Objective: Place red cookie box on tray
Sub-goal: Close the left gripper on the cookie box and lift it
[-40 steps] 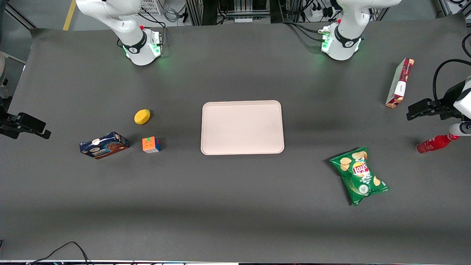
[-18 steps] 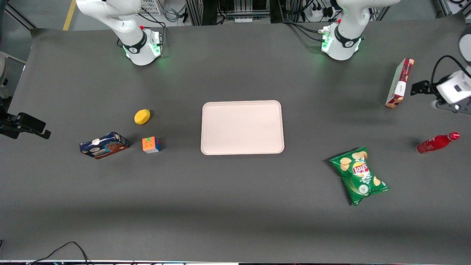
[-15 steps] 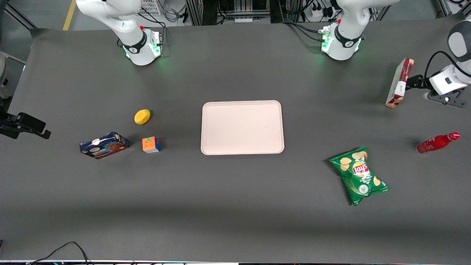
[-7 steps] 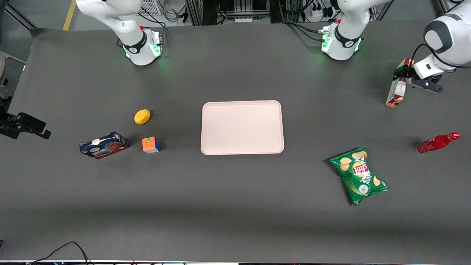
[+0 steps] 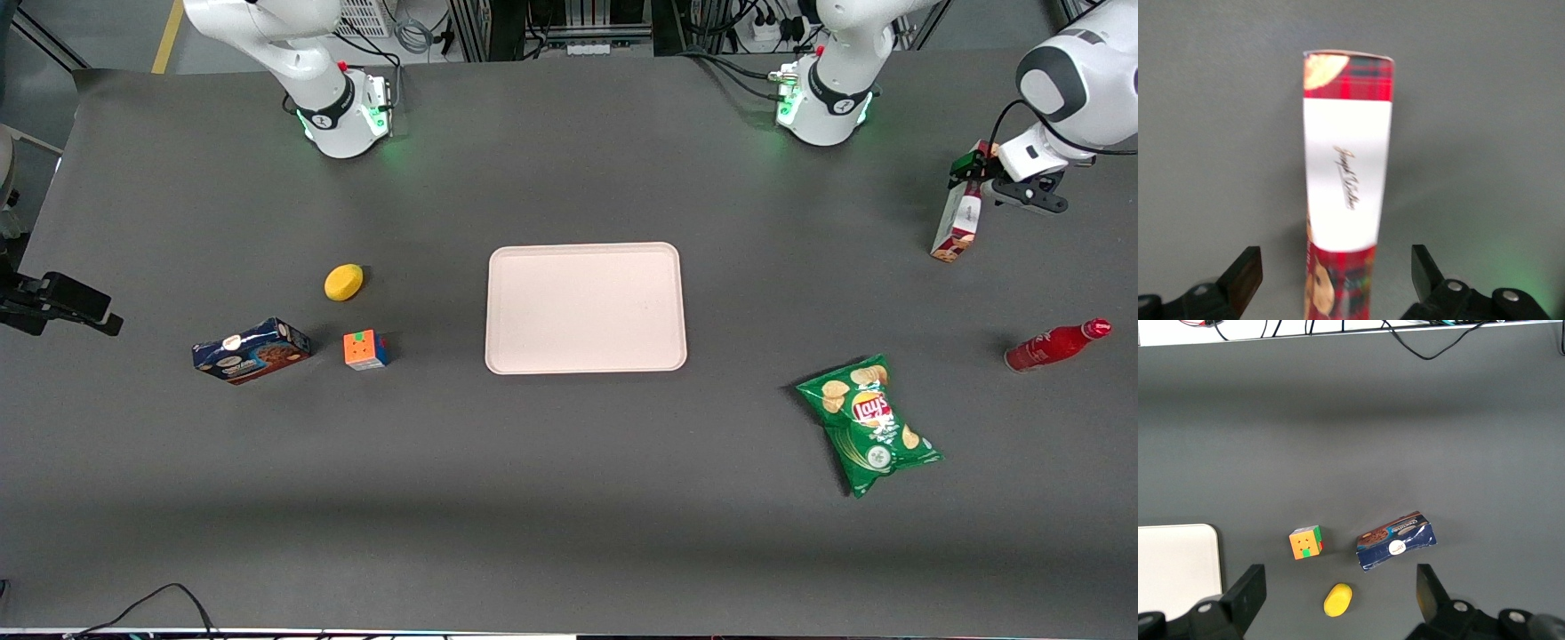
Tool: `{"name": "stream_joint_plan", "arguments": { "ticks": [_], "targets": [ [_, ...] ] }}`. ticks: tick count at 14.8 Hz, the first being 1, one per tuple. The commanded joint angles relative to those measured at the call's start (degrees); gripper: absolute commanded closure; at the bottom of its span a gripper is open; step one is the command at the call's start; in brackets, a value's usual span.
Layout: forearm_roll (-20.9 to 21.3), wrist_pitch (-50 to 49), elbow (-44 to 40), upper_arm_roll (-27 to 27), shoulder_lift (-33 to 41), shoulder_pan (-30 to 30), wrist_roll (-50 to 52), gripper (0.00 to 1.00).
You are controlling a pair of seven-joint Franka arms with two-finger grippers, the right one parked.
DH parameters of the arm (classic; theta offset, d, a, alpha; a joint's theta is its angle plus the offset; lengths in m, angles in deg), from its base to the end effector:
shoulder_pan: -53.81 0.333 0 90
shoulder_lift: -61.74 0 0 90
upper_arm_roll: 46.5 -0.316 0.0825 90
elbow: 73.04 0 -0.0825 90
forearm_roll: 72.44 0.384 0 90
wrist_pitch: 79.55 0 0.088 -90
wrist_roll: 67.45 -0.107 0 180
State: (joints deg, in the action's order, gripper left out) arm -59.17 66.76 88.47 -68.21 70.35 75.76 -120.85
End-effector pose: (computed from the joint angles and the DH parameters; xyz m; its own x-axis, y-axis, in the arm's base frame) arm 0.2648 0.2387 0.2335 0.9220 -0.3704 -0.1129 -0.3644 -0.9285 0.0710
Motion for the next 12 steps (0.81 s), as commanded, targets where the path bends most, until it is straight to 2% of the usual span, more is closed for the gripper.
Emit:
{"name": "stream_joint_plan", "arguments": {
  "ticks": [1,3,6,7,10,12],
  "targets": [
    [1.1,8.2,2.5,-0.5,-3.2,0.5,-1.0,0.17],
    [1.0,8.2,2.4,-0.5,-3.2,0.5,-1.0,0.49],
    [1.0,7.6,2.3,-0.5,-3.2,0.2,-0.8,0.91],
    [1.0,7.5,2.3,-0.5,-3.2,0.0,-0.7,1.00],
    [0.9,6.7,1.4,-0.5,-2.5,-1.0,0.9,1.00],
    [0.9,-0.4,-2.1,-0.3,-0.7,-4.3,5.2,1.00]
  ]
}}
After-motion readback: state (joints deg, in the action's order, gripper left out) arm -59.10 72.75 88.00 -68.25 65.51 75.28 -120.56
